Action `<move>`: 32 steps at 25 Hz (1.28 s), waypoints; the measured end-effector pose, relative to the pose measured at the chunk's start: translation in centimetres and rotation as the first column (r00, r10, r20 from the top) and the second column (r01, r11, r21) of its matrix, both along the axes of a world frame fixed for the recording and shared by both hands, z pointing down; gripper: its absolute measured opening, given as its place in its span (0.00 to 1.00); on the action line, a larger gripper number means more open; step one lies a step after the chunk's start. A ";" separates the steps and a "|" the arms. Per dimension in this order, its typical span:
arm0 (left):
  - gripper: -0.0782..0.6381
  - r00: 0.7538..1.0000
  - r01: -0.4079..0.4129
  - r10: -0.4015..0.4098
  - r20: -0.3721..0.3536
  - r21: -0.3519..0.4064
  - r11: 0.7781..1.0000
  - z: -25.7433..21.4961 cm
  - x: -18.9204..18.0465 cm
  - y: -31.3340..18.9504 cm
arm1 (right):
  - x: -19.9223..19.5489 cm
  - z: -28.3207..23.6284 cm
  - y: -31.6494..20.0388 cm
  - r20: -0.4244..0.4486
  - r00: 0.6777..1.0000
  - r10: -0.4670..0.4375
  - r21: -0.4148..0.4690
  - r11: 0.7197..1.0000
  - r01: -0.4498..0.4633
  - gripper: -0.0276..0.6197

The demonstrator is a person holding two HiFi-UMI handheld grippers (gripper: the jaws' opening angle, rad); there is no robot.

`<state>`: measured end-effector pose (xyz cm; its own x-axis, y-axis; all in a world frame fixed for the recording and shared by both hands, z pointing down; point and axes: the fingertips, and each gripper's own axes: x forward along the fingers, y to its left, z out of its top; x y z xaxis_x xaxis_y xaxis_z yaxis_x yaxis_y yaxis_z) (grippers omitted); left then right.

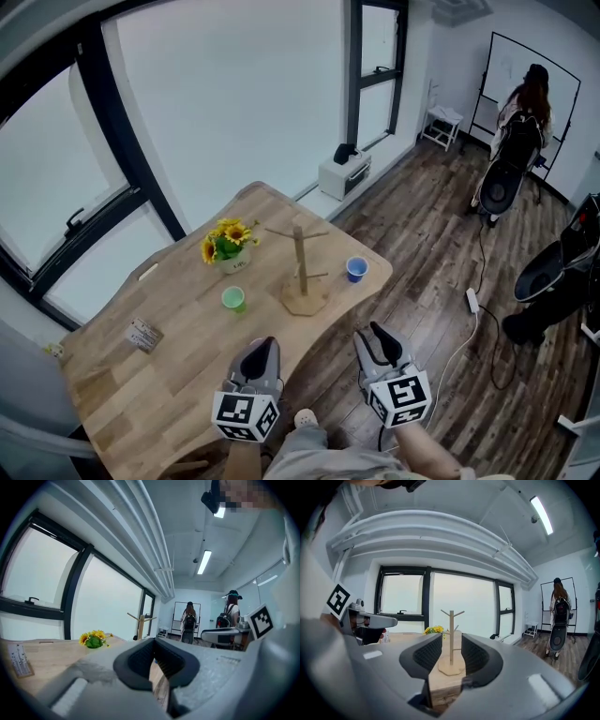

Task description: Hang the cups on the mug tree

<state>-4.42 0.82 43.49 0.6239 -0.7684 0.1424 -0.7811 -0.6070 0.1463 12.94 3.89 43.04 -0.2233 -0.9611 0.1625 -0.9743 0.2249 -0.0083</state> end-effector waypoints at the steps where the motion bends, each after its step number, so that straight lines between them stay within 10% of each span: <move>1: 0.11 1.000 -0.003 0.003 -0.001 -0.007 1.000 0.2 -0.2 -0.7 | -0.1 0.3 -0.7 -0.004 1.000 0.002 -0.012 1.000 -0.002 0.23; 17: 0.11 0.998 -0.068 0.067 -0.017 -0.054 0.996 3.0 -2.8 -9.2 | 0.8 4.9 -8.1 0.014 0.988 0.155 -0.138 0.979 -0.152 0.26; 32: 0.11 0.999 -0.024 0.028 0.022 -0.131 0.991 5.7 -1.5 -13.6 | 6.7 11.5 -14.8 0.265 0.924 0.274 -0.404 0.902 -0.152 0.26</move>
<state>-5.89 -12.75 49.16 0.6386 -0.7258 0.2557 -0.7695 -0.6041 0.2071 19.67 -10.95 54.53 -0.1171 -0.8742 0.4712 -0.9320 -0.0672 -0.3563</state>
